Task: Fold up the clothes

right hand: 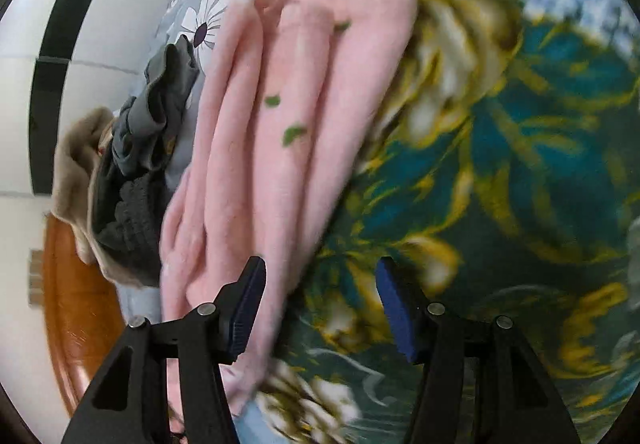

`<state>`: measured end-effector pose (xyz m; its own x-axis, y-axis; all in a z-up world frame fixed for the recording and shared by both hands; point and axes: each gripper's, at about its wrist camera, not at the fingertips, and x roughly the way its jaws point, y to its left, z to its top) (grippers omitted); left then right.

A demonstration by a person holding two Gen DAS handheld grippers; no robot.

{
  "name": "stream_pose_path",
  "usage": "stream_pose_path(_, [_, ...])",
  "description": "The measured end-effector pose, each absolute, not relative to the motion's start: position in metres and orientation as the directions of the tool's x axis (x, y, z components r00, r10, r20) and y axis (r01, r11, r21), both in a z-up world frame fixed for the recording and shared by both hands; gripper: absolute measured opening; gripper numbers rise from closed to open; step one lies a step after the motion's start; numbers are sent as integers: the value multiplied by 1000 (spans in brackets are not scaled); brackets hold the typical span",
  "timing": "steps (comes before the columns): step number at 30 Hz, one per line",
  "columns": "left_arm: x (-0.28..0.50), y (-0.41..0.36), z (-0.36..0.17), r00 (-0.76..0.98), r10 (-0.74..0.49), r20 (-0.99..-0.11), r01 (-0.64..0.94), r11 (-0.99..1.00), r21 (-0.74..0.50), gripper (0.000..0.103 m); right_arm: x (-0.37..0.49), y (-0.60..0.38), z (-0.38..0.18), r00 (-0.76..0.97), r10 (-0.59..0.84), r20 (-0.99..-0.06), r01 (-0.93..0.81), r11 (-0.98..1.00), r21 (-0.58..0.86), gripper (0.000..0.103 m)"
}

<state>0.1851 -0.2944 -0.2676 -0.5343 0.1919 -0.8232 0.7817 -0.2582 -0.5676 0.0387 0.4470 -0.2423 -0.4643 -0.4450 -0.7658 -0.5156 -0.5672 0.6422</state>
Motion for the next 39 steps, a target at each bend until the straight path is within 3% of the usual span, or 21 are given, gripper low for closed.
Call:
stream_pose_path(6, [174, -289, -273, -575, 164, -802, 770, -223, -598, 53, 18, 440, -252, -532, -397, -748, -585, -467, 664, 59])
stream_pose_path(8, [172, -288, -277, -577, 156, -802, 773, -213, -598, 52, 16, 440, -253, -539, -378, -753, -610, -442, 658, 54])
stream_pose_path(10, [172, -286, -277, -587, 148, -796, 767, -213, -605, 45, 15, 442, -255, -527, -375, -763, -635, -423, 647, 16])
stream_pose_path(11, [171, -286, -277, -589, 149, -794, 765, -214, -607, 35, 14, 443, -255, -521, -374, -767, -647, -414, 641, 13])
stream_pose_path(15, [165, -288, -267, -574, 121, -810, 770, -257, -584, 21, 3, 442, -234, -529, -370, -764, -607, -464, 645, 10])
stream_pose_path(19, [156, -291, -227, -621, 88, -779, 716, -340, -609, 19, -8, 448, -185, -618, -390, -683, -481, -500, 721, 8])
stream_pose_path(22, [164, -293, -181, -733, 106, -672, 596, -377, -709, 18, 6, 449, -137, -689, -436, -579, -309, -546, 778, 7])
stream_pose_path(25, [185, -292, -152, -758, 74, -648, 546, -470, -693, 18, 43, 461, -120, -721, -439, -537, -249, -559, 791, 7])
stream_pose_path(29, [224, -308, -191, -631, 55, -774, 656, -495, -570, 19, 100, 476, -183, -603, -411, -684, -416, -570, 708, 7])
stream_pose_path(31, [242, -318, -228, -551, 94, -829, 739, -406, -537, 19, 119, 476, -208, -557, -409, -723, -482, -550, 682, 7])
stream_pose_path(35, [258, -318, -244, -550, 99, -829, 765, -338, -548, 19, 147, 474, -232, -530, -410, -743, -547, -504, 668, 7])
stream_pose_path(39, [248, -320, -213, -617, 81, -783, 706, -382, -596, 19, 133, 473, -197, -569, -422, -706, -451, -557, 697, 7])
